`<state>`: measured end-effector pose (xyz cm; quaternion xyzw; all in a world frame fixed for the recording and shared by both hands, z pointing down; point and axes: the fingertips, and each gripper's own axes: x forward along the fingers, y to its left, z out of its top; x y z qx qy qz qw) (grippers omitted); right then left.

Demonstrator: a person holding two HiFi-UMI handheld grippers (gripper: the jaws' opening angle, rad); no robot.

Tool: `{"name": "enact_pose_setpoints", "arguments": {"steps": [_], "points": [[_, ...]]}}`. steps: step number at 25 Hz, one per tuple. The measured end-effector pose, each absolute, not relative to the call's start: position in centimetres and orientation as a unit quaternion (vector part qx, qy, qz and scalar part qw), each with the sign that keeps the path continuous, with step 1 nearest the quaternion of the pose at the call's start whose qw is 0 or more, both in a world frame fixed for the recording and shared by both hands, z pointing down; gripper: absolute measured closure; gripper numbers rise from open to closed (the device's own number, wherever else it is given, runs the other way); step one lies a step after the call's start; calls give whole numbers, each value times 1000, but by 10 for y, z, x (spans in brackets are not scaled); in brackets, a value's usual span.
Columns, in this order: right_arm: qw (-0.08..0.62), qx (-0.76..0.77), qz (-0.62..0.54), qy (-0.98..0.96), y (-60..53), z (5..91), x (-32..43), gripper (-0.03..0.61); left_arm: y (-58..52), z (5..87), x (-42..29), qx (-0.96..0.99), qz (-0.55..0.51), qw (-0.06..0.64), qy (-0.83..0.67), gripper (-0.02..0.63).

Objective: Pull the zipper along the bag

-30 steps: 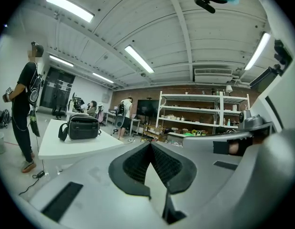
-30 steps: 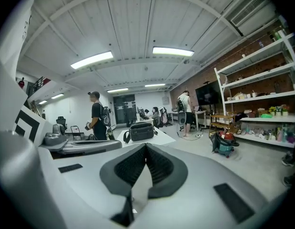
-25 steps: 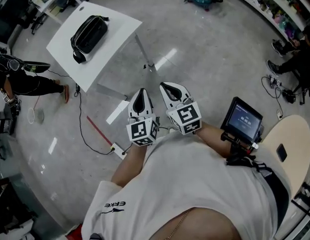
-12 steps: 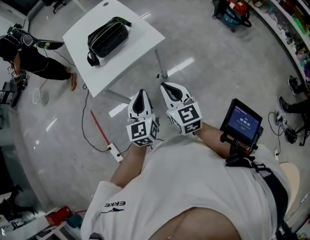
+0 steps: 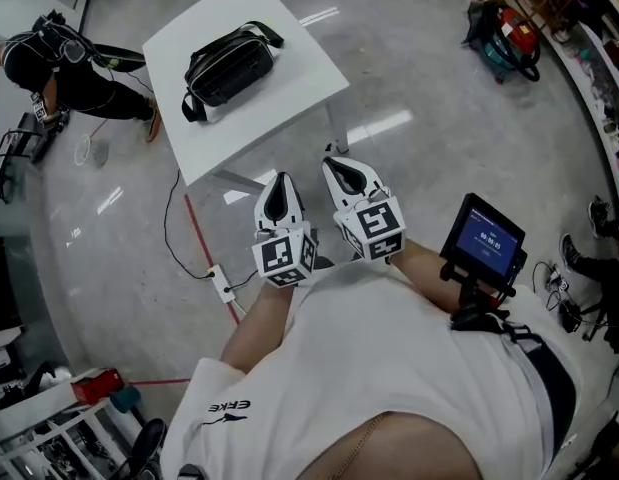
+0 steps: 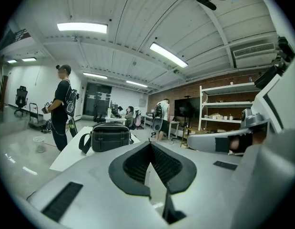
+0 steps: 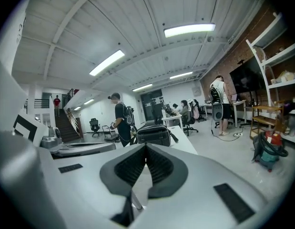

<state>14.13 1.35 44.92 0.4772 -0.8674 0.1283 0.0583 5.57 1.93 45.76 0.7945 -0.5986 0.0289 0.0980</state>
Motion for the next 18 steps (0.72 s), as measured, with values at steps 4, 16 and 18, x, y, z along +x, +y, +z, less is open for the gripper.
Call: {"name": "enact_pose_setpoints", "arguments": {"steps": [4,16,18], "points": [[56,458,143,-876,0,452,140,574,14,458,52,779,40,101,-618,611],[70,444,138,-883,-57,463,107,574,-41,468,13,771,21,110,-627,611],[74,450,136,-880,-73,463,102,574,-58,469,7,774,19,111,-623,611]]}}
